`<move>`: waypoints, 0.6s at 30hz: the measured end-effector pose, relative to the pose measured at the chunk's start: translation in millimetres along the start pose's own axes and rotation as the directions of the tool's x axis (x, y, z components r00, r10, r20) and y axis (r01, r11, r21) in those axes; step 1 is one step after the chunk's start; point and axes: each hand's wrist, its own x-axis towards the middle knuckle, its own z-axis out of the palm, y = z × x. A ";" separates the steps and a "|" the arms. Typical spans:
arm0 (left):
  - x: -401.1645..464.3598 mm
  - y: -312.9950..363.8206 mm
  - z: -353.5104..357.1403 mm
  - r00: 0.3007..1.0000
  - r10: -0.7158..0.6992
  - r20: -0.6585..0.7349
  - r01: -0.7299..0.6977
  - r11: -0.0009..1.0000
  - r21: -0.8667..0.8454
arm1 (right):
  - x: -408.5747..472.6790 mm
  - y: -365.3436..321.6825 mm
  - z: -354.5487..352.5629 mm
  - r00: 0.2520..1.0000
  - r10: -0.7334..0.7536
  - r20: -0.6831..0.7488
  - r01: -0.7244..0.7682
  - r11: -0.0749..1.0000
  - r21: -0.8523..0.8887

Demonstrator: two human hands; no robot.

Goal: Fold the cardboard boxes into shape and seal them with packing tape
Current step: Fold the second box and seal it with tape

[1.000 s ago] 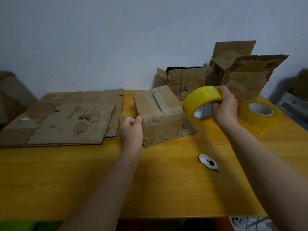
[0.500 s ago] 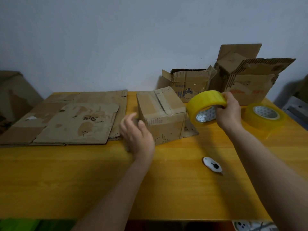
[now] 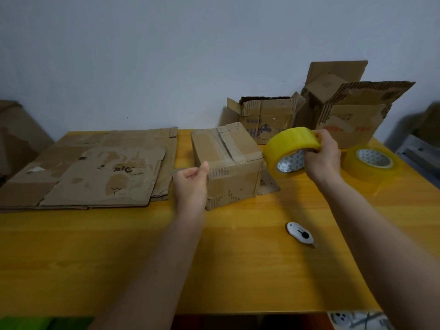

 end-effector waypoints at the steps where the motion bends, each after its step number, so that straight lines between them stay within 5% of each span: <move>1: 0.8 -0.1 -2.9 0.998 -0.057 0.040 0.058 0.997 -0.042 | -0.7 -0.3 -0.3 1.000 0.001 -0.005 -0.001 1.000 0.001; 5: 4.9 0.6 -9.7 0.987 -0.095 0.128 0.110 0.987 -0.114 | -1.1 -2.7 -5.8 0.999 -0.012 -0.047 0.011 1.000 -0.014; 10: -5.0 0.5 -4.7 0.962 0.267 -0.052 -0.259 0.958 0.123 | -0.5 -14.1 -14.1 0.981 -0.110 -0.159 0.113 0.994 0.007; 13: -8.9 -0.4 -3.9 0.915 0.397 -0.079 -0.388 0.915 0.109 | -1.0 -20.6 -17.7 0.975 -0.154 -0.163 0.156 0.988 0.003; 18: -6.0 5.8 -3.3 0.995 0.068 -0.069 -0.078 0.987 -0.143 | -6.1 -27.0 -17.5 0.982 -0.145 -0.123 0.148 0.989 0.023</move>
